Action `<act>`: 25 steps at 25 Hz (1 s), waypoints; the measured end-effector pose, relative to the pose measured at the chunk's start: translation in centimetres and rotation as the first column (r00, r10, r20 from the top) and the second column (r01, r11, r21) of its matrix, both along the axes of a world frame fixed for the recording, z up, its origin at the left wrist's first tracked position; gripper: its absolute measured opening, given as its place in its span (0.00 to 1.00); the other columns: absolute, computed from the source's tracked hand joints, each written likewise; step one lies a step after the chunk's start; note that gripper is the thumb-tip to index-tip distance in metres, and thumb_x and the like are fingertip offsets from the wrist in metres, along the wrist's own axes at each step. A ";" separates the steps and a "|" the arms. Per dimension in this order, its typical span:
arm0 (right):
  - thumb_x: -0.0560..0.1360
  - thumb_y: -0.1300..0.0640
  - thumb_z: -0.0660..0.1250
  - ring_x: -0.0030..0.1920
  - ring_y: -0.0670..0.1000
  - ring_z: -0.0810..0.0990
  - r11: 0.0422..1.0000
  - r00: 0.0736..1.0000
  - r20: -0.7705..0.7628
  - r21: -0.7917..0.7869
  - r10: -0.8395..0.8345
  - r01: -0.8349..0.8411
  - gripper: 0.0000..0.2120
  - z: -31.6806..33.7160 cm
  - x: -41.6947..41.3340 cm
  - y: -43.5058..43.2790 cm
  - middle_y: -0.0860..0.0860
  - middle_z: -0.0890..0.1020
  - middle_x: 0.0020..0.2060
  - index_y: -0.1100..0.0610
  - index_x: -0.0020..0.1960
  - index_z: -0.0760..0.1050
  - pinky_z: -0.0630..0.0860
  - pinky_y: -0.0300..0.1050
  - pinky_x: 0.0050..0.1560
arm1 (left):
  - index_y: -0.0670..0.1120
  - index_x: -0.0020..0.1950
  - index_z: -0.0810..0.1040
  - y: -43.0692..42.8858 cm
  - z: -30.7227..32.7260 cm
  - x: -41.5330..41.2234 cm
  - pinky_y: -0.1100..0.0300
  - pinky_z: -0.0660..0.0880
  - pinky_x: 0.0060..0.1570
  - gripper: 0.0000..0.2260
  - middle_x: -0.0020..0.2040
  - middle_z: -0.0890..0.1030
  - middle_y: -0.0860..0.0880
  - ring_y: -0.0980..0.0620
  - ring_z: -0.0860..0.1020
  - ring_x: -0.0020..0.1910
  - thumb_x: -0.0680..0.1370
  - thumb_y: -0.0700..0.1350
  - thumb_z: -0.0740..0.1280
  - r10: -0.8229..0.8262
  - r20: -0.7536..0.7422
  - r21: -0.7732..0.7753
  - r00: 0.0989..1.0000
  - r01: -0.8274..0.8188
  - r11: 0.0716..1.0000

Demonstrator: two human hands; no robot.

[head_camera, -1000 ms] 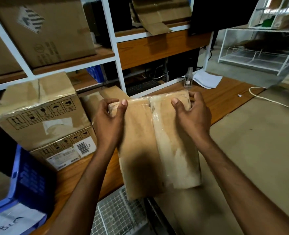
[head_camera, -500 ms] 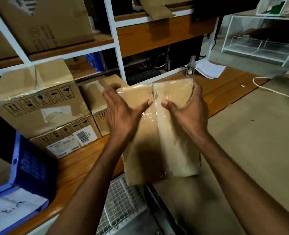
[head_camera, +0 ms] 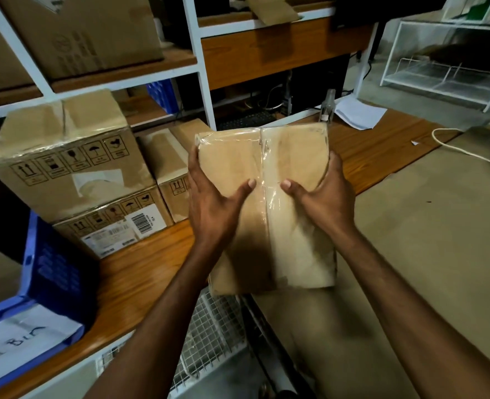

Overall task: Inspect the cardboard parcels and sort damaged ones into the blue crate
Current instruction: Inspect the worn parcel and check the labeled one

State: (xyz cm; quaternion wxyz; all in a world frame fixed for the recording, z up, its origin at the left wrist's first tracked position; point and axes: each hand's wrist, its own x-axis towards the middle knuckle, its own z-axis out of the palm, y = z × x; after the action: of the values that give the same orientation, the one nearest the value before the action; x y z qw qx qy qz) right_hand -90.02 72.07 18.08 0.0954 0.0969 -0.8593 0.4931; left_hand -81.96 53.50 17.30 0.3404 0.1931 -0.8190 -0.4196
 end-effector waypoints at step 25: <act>0.62 0.35 0.82 0.80 0.58 0.61 0.981 0.997 0.026 0.177 0.075 -0.079 0.69 -2.8 0.3 -0.1 0.53 0.54 0.83 0.51 0.84 0.37 0.67 0.55 0.73 | 0.46 0.85 0.44 0.1 -3.5 -0.2 0.42 0.57 0.76 0.58 0.84 0.45 0.44 0.43 0.51 0.82 0.70 0.65 0.77 -0.022 0.140 -0.197 0.990 0.050 0.979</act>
State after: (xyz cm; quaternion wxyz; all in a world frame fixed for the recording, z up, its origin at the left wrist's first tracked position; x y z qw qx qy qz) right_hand -89.75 71.97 15.25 0.0588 0.1333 -0.8963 0.4189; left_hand -82.19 53.57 13.85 0.2935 0.1714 -0.8818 -0.3271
